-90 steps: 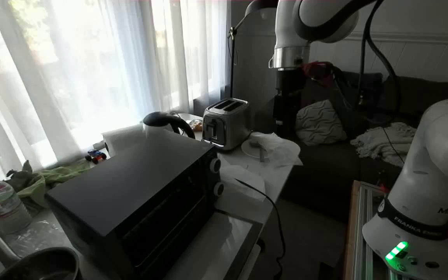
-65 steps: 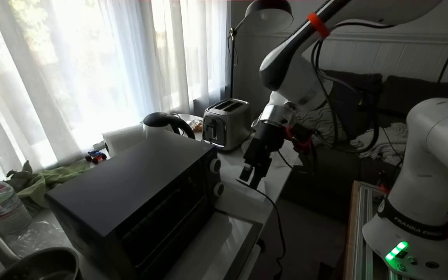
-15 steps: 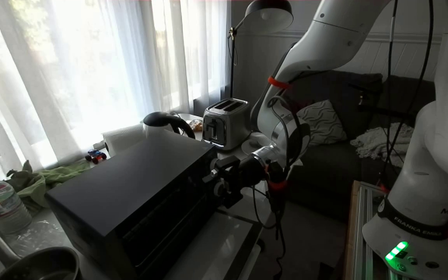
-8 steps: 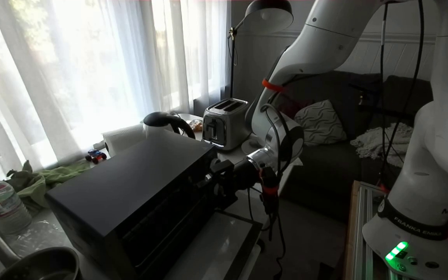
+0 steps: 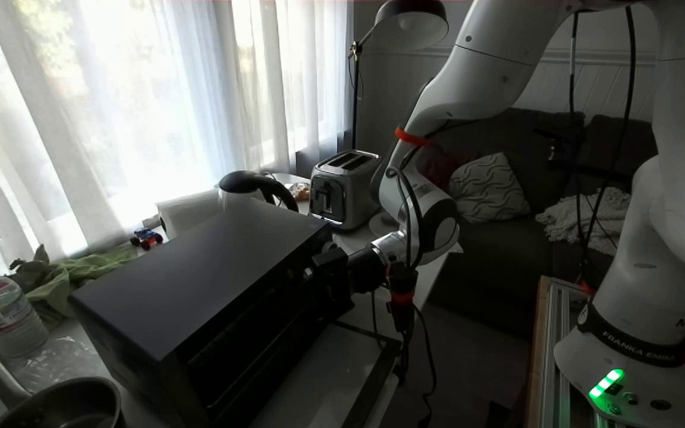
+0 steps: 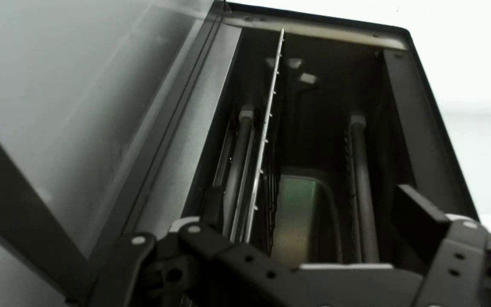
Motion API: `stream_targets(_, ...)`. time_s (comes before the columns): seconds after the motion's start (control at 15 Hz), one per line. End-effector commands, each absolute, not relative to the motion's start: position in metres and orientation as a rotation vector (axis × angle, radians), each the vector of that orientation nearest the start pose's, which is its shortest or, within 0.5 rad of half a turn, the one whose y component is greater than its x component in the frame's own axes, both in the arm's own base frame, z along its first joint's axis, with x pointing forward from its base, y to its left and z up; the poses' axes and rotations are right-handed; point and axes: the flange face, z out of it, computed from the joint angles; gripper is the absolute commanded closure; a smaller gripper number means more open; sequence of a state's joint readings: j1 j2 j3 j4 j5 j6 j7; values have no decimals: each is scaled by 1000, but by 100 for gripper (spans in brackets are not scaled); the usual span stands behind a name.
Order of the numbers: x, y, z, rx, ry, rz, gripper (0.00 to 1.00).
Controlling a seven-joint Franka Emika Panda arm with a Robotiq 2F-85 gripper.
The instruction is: Pull the bottom tray completely out of the oven
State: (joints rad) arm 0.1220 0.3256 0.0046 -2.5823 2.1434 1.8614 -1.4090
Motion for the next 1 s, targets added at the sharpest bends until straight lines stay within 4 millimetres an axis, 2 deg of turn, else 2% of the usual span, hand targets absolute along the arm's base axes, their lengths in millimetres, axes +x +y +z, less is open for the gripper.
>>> stream_targets(0.0, 410, 122, 141, -1687, 439, -432, 6)
stream_targets(0.07, 410, 121, 140, -1682, 454, -438, 7)
stream_targets(0.13, 410, 121, 138, -1678, 467, -442, 14)
stream_targets(0.2, 409, 122, 138, -1674, 472, -442, 16)
stream_targets(0.33, 410, 123, 137, -1664, 488, -450, 32)
stream_targets(0.4, 410, 122, 136, -1662, 494, -453, 43)
stream_targets(0.73, 409, 125, 133, -1656, 492, -436, 68)
stream_targets(0.8, 408, 125, 132, -1656, 491, -431, 56)
stream_targets(0.87, 408, 125, 131, -1655, 492, -429, 39)
stream_targets(0.93, 408, 125, 130, -1655, 493, -428, 36)
